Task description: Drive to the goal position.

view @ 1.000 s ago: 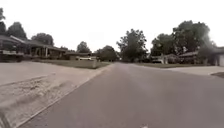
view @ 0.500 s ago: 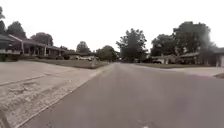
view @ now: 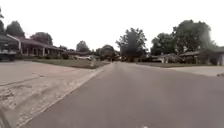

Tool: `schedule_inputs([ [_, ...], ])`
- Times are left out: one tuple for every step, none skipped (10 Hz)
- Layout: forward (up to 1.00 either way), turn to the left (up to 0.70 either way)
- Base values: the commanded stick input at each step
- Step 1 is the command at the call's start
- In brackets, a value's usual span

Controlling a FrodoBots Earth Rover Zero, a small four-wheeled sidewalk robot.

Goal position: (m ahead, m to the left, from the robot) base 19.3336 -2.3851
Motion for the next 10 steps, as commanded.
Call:
schedule_inputs([
  [0.7,0.0],
  [0.7,0.0],
  [0.7,0.0],
  [0.7,0.0],
  [0.7,0.0],
  [0.7,0.0],
  [0.7,0.0],
  [0.7,0.0],
  [0.7,0.0],
  [0.7,0.0],
])
